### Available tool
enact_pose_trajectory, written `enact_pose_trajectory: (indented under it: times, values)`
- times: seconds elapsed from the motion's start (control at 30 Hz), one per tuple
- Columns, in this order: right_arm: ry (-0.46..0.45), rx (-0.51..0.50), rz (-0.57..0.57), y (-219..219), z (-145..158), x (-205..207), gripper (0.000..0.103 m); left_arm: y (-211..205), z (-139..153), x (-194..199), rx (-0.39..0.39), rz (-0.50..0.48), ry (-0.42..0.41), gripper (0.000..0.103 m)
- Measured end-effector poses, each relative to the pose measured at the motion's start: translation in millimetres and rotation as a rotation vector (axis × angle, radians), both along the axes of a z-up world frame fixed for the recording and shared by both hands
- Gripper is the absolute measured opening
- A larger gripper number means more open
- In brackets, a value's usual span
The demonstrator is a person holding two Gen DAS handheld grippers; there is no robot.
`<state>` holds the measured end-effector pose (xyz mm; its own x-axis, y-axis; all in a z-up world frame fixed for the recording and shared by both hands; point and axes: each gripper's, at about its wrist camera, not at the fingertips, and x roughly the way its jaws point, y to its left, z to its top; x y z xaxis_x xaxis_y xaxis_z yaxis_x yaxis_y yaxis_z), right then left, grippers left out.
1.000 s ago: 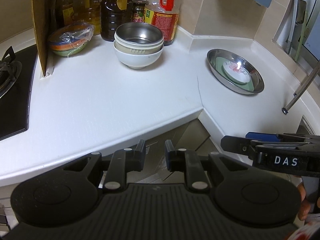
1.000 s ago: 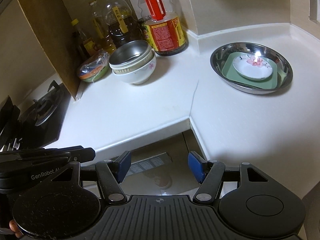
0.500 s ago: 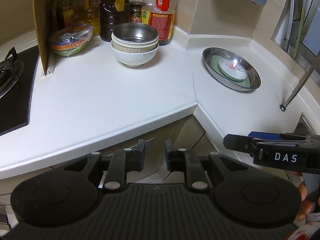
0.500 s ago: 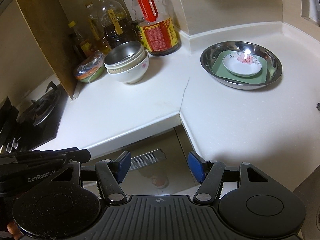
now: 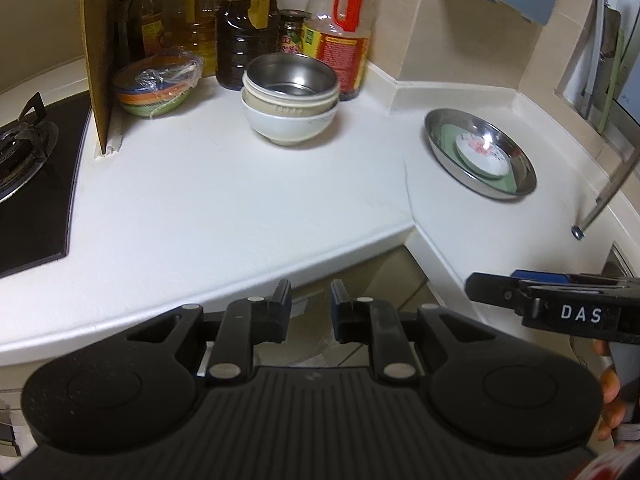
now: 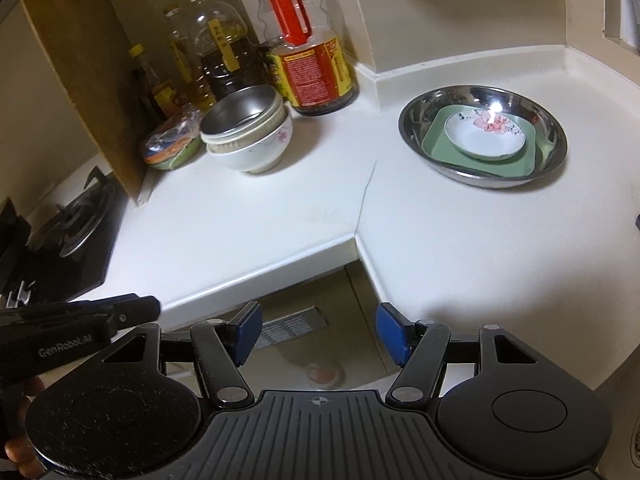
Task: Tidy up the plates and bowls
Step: 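Withdraw both grippers from the bowl stack, then close the left gripper on the bowl stack rim while the right gripper grips it too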
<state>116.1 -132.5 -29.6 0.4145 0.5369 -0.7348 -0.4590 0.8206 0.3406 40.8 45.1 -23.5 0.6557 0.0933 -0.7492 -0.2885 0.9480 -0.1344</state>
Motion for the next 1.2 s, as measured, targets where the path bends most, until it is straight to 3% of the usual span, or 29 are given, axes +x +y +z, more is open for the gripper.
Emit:
enact_pose_trajectory:
  times: [0.43, 0.67, 0.9, 1.2]
  values:
    - [0.026, 0.013, -0.084, 36, -6, 69, 0.063, 75, 4, 65, -0.002, 0.001, -0.041, 0.025]
    - [-0.039, 0.071, -0.099, 72, 3, 109, 0.063, 114, 11, 104, 0.02, -0.029, -0.082, 0.025]
    - [-0.085, 0.124, -0.1, 108, 12, 144, 0.058, 139, 18, 139, 0.023, -0.072, -0.112, 0.024]
    - [-0.093, 0.102, -0.095, 147, 13, 183, 0.053, 154, 20, 186, 0.002, -0.115, -0.108, 0.026]
